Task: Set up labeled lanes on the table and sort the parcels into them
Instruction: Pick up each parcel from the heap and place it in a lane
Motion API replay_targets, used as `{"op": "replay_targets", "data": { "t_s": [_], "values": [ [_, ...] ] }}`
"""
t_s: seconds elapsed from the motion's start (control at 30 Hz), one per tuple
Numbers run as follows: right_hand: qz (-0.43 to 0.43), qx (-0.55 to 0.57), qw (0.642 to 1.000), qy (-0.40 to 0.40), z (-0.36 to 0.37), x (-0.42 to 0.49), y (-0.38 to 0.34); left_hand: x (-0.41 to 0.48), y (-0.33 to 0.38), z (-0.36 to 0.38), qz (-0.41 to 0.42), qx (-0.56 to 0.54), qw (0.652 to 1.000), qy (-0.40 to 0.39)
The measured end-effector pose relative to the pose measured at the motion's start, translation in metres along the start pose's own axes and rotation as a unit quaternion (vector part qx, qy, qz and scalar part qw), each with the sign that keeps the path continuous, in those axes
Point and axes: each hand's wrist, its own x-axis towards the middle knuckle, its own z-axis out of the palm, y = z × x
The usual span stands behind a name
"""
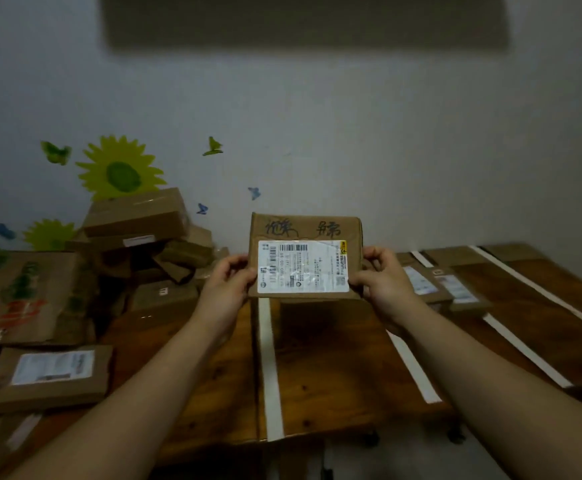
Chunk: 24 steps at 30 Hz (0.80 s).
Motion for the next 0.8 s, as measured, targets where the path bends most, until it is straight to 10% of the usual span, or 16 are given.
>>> {"op": "replay_targets", "data": {
  "t_s": [0.43, 0.8],
  "values": [
    [-0.004, -0.017, 0.989, 0.146, -0.185, 0.009, 0.009, 0.043, -0.063, 0.186, -0.009, 0.052, 0.987, -0.148],
    [0.024, -0.16, 0.957, 0.242, -0.332, 0.022, -0.002, 0.087, -0.125, 0.379, -0.057, 0.143, 0.907, -0.393]
  ]
}}
